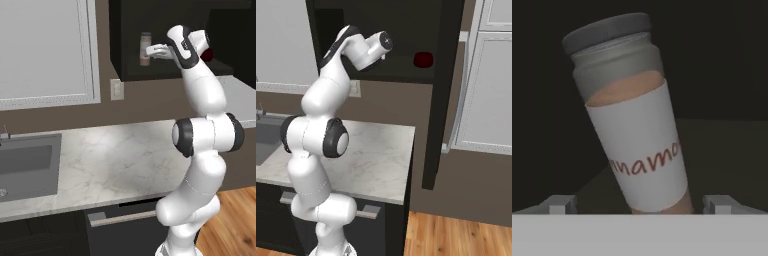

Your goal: Take the cinnamon bottle from the cabinet and place it on the dining table, next to the plate with the cupcake. Then take the chocolate from the dining counter and place it on the cupcake plate.

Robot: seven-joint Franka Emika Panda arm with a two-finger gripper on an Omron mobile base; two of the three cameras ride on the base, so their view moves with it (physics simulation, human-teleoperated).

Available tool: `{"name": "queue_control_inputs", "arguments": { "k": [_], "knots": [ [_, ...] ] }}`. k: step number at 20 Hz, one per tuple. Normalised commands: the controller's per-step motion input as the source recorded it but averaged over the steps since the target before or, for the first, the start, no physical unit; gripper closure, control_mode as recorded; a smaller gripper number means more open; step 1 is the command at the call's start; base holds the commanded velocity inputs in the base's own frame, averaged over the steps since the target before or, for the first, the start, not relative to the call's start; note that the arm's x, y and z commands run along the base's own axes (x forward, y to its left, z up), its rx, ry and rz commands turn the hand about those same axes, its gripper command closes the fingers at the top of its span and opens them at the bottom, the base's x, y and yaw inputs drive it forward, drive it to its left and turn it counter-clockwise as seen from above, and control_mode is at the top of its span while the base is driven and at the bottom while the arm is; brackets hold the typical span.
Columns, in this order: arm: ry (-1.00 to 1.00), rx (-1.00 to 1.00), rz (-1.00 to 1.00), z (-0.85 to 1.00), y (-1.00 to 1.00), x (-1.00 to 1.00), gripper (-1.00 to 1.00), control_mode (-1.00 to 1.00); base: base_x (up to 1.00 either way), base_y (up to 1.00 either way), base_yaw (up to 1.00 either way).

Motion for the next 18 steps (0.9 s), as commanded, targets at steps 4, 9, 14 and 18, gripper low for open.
{"name": "queue_control_inputs", "arguments": {
  "k": [4, 9, 14, 18],
  "knots": [
    [0.01, 0.02, 0.00, -0.01, 0.03, 0.23, -1.00, -1.00, 0.00, 0.00, 0.00],
    [0.00, 0.00, 0.00, -0.02, 0.07, 0.17, -1.00, -1.00, 0.00, 0.00, 0.00],
    [0.00, 0.00, 0.00, -0.03, 0.10, 0.14, -1.00, -1.00, 0.00, 0.00, 0.00],
    [0.02, 0.00, 0.00, -0.08, 0.08, 0.09, -1.00, -1.00, 0.00, 0.00, 0.00]
  ]
}}
